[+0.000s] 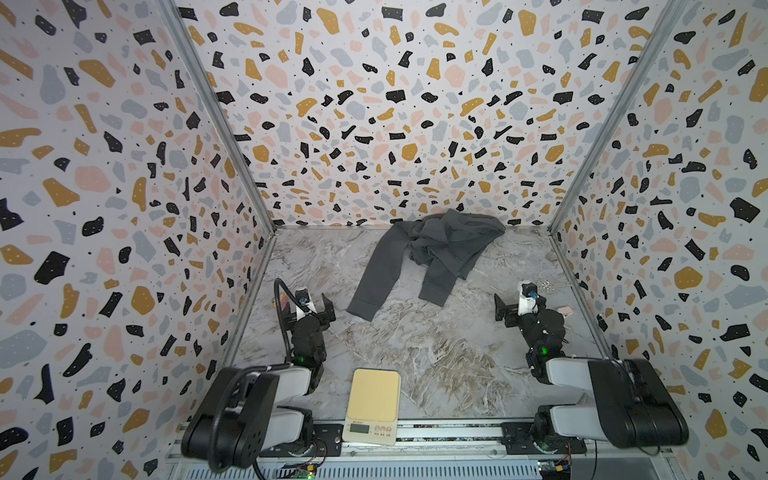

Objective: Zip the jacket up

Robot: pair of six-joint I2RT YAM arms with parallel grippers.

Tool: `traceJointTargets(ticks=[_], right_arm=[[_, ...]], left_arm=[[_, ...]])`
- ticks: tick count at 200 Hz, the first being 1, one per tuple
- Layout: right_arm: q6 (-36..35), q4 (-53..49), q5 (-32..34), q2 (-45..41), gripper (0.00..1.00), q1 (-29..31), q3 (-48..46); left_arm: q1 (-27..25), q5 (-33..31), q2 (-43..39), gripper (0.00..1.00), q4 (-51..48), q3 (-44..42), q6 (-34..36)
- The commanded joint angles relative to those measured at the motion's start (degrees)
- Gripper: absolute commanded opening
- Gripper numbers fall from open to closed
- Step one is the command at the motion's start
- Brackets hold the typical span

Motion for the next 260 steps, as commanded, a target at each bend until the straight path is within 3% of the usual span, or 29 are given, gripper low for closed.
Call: traceJointTargets(ticks=[1, 18, 39, 56, 104, 144, 160, 176, 197, 260], right_arm=[[25.0, -17.6, 1.5, -5.2, 0.99, -8.6, 9.3], [34.8, -13.5, -16.4, 1.9, 0.99, -14.9, 14.0], [37.0, -21.8, -26.2, 16.0, 0.98, -13.2, 28.9], [37.7, -28.7, -30.2, 27.3, 0.97, -10.0, 40.7], [36.9, -40.0, -28.3, 46.8, 0.95, -2.1, 63.0], [40.9, -37.7, -30.0, 57.0, 0.8, 3.6, 69.0], [41.1, -36.6, -31.2, 60.2, 0.63, 5.9, 71.4], [41.1, -36.1, -33.1, 61.5, 0.29, 7.1, 72.0], [38.2, -37.2, -32.3, 56.9, 0.0, 8.6, 66.6], [23.8, -49.3, -20.6, 35.0, 0.0, 16.1, 37.3]], left_arm=[[-1.1, -5.0, -9.5, 1.0, -15.1, 7.7, -6.5], [-1.1, -2.6, -12.8, 1.0, -22.5, 12.3, -13.4], [-1.2, 3.7, -11.8, 1.0, -36.3, 21.1, -17.0], [-1.3, 8.0, -9.2, 1.0, -46.9, 27.2, -19.2], [-2.9, 13.6, -8.7, 0.99, -57.1, 30.2, -20.0], [-6.0, 20.5, -8.0, 1.0, -56.3, 29.9, -23.3], [-9.9, 21.0, -5.3, 1.0, -57.3, 32.3, -23.4], [-13.9, 19.6, -2.9, 1.0, -58.8, 34.8, -22.6], [-16.4, 19.5, -0.6, 1.0, -60.4, 37.3, -22.2], [-20.6, 19.8, 8.0, 1.0, -60.2, 44.6, -22.4]])
